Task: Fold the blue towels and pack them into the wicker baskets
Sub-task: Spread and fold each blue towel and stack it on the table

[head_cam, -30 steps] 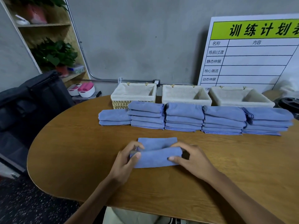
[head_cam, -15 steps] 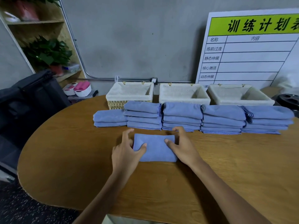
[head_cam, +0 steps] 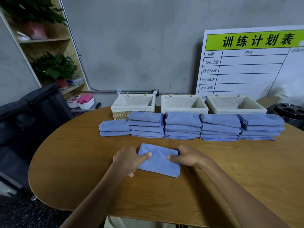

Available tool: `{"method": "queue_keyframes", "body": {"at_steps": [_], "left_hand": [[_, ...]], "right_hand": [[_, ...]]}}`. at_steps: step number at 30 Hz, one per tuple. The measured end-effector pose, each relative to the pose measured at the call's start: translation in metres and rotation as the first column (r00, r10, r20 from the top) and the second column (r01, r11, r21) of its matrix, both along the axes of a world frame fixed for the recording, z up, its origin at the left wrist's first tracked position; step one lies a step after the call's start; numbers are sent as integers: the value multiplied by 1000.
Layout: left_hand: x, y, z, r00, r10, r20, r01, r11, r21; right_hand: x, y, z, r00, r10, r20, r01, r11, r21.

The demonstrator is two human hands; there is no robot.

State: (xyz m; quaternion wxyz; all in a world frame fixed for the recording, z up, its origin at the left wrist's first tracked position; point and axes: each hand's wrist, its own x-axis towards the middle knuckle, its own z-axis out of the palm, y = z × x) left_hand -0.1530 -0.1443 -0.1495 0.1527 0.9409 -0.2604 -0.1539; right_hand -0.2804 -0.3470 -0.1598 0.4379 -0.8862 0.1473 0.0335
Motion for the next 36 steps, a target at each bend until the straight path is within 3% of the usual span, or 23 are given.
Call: {"method": "queue_keyframes", "body": {"at_steps": [4, 7, 13, 15, 18, 21, 23, 25, 27, 31, 33, 36], "left_hand": [[-8, 4, 4, 973, 61, -221, -72, 997, -40], [-5, 5, 3, 930, 48, -366, -139, 964, -227], [-8, 9, -6, 775, -28, -631, -381, 776, -503], [-2, 12, -7, 667, -88, -740, -490, 697, -525], [6, 19, -3, 540, -167, -825, -553, 668, -498], [21, 26, -3, 473, -306, -826, -649, 513, -562], [35, 32, 1, 524, -345, -779, -672, 395, -626], [53, 39, 11, 624, -285, -728, -642, 345, -685], [75, 45, 24, 698, -183, -692, -629, 303, -716], [135, 45, 62, 766, -40, -641, -626, 178, -759], [167, 40, 76, 811, 19, -585, -577, 193, -794], [210, 32, 71, 836, 143, -530, -548, 290, -785]], "right_hand": [[-6, 7, -11, 997, -44, 64, 42, 998, 38], [-9, 11, -11, 996, -44, 80, 42, 999, 29], [-14, 11, -6, 991, -94, 98, 69, 970, 234], [-13, 14, -2, 988, -115, 102, 80, 951, 299], [-3, 20, 7, 989, -123, 80, 80, 912, 403], [19, 26, 15, 988, -139, 73, 81, 851, 518], [40, 31, 24, 979, -183, 91, 97, 808, 581], [65, 39, 38, 960, -242, 139, 119, 807, 579], [96, 45, 52, 931, -301, 207, 158, 843, 514], [168, 56, 82, 854, -382, 353, 228, 885, 407], [204, 57, 92, 820, -392, 416, 270, 907, 323], [249, 53, 90, 824, -370, 429, 327, 929, 173]]}}
